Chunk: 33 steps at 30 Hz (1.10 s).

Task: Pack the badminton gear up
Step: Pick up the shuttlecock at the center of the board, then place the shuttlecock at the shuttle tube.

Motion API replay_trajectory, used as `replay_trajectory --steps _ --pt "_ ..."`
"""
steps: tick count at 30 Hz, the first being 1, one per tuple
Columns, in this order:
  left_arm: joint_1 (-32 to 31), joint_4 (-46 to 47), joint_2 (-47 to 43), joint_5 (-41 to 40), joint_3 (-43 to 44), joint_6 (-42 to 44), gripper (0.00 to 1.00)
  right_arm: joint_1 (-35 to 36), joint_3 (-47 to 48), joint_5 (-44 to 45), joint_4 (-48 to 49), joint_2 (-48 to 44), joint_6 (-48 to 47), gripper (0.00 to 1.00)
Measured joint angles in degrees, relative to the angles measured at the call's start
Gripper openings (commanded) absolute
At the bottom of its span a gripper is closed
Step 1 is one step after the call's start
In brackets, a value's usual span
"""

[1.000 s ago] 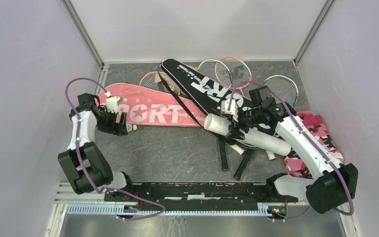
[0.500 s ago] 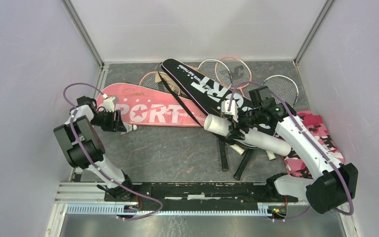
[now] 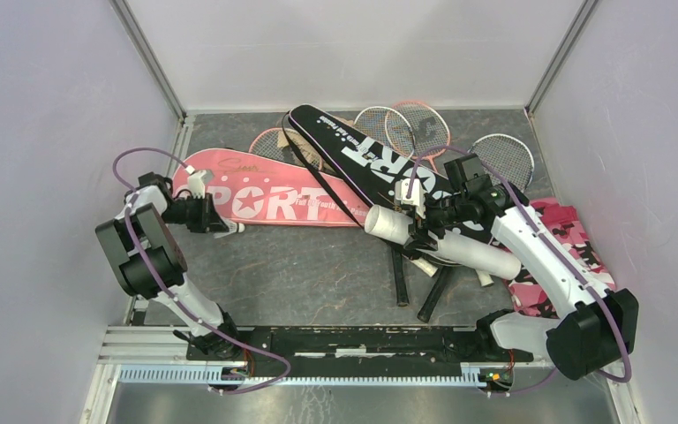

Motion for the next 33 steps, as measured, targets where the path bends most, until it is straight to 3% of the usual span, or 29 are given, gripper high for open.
replay_trajectory --steps 10,15,23,28,33 --pt "-1.2 -19.4 -8.3 6.5 6.8 11.6 0.02 0.0 0.8 2.6 -0.4 0.0 0.4 0.05" --pt "-9.0 -25.8 -16.6 9.5 11.2 12.6 0.02 0.0 1.0 3.5 -0.6 0.0 0.4 0.05" --pt "-34.9 -14.3 -27.2 12.2 16.3 -5.6 0.02 0.0 2.6 3.3 -2.0 0.1 -0.1 0.04" --pt "-44.8 -3.8 -27.3 12.3 18.7 -16.0 0.02 0.1 3.2 2.4 -2.7 0.1 -0.5 0.04" --pt "-53.2 1.1 -22.8 9.5 21.3 -20.4 0.02 0.2 3.5 1.4 -3.3 0.1 -0.6 0.04"
